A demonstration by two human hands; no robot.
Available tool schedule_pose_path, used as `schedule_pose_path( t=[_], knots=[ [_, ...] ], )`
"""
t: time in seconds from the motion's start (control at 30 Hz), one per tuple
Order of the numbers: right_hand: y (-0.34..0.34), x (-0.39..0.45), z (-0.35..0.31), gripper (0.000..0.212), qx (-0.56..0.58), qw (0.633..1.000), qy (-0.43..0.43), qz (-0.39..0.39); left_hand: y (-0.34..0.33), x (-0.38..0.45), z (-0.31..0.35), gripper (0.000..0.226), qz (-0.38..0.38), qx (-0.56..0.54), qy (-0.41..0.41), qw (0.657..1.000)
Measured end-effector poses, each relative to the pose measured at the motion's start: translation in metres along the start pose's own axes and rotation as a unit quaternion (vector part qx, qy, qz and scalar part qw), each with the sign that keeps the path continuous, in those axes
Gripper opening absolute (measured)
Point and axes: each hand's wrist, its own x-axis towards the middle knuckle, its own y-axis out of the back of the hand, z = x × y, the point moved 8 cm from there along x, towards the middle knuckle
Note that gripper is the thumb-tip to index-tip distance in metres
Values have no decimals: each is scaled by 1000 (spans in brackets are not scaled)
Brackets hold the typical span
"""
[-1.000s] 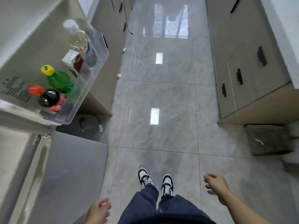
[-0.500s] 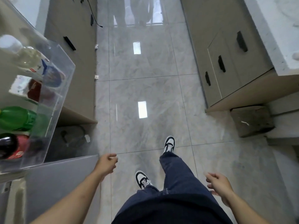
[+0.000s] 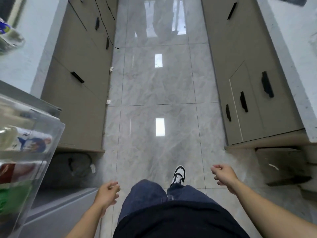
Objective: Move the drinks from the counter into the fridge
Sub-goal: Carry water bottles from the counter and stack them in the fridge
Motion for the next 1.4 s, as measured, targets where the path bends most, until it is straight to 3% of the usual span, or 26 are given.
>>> schedule_pose_path(
  t=[0.2,0.47,0.6,0.8,0.93,1.13,1.4],
  knots=[
    [8,54,-136,13,-32,998,54,-28,-1,20,26,21,26,-56,45,997],
    [-9,104,-257,13,-98,992,62,-45,2,79,76,17,53,-107,112,987],
    [-7,122,-311,17,-162,984,67,-37,16,114,147,18,37,-128,122,984],
    [-29,151,-405,19,-231,969,70,-53,64,166,297,20,51,-197,32,979],
    [-52,174,-471,19,-267,958,83,-62,93,187,360,17,70,-256,1,964],
    [-101,212,-583,31,-349,919,140,-120,110,198,381,13,122,-319,45,939],
    [-192,248,-762,29,-458,834,248,-183,84,163,374,13,197,-371,192,887]
  ],
)
